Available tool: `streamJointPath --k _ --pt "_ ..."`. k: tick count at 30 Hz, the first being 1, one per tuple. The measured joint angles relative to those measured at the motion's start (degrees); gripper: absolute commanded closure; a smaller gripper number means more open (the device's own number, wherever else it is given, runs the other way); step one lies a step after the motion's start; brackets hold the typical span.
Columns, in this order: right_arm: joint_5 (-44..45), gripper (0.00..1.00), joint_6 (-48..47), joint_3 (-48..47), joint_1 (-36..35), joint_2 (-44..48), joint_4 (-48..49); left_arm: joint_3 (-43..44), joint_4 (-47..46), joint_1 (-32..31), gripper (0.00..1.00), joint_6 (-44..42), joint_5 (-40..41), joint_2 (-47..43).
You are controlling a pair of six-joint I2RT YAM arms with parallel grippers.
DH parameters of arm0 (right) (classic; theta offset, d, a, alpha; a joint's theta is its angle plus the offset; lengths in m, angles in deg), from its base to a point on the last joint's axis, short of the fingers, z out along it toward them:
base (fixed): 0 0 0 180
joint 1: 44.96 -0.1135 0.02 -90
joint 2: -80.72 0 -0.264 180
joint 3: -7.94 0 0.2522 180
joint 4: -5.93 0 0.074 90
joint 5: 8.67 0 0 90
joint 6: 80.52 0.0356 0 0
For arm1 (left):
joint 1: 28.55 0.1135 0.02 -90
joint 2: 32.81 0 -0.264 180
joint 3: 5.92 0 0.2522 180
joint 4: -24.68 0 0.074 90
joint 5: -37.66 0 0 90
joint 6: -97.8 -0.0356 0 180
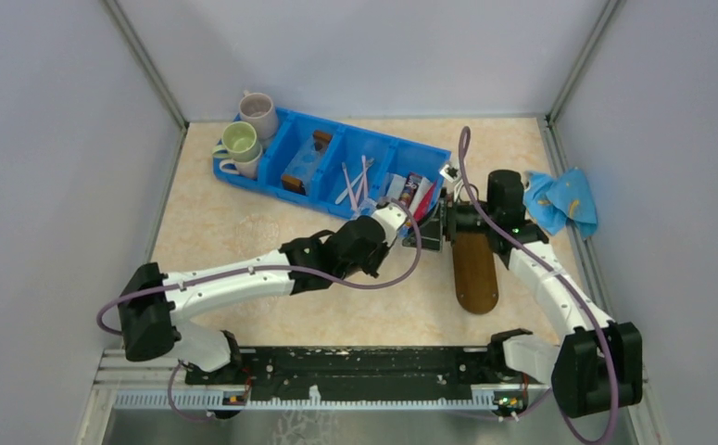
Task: Prepare toiletry sets of a toothbrush and toothpaste on the tray
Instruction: Place the toothpaste holder at the center of the board.
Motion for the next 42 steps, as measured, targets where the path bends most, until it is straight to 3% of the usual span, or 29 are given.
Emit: streamJointPath --k 8,13,22,31,38,42 --pt "1.4 0.30 -19.5 -7.9 1.1 3.2 -18.2 -2.6 3.3 0.3 1.00 -6.5 -7.4 -2.7" --pt "5.5 0.30 -23.6 -9.4 4.5 4.3 -23.1 -2.7 3.8 0.3 1.00 -12.2 -14.5 -3.1" --pt "23.8 0.31 -19.7 -9.4 7.6 4.4 -22.4 0.8 6.4 0.3 1.00 -22.3 -25.8 2.6" --pt "47.4 0.34 -11.1 -9.2 10.4 5.2 -19.2 16.9 14.1 0.3 1.00 -29.9 -32.8 18.8" --pt "54.5 0.34 -7.8 -8.7 11.0 6.3 -17.8 29.6 22.9 0.4 1.00 -33.7 -33.2 29.8" --pt "55.8 0.34 -6.8 -8.7 11.1 6.3 -17.4 34.0 26.7 0.4 0.94 -35.3 -33.1 33.0"
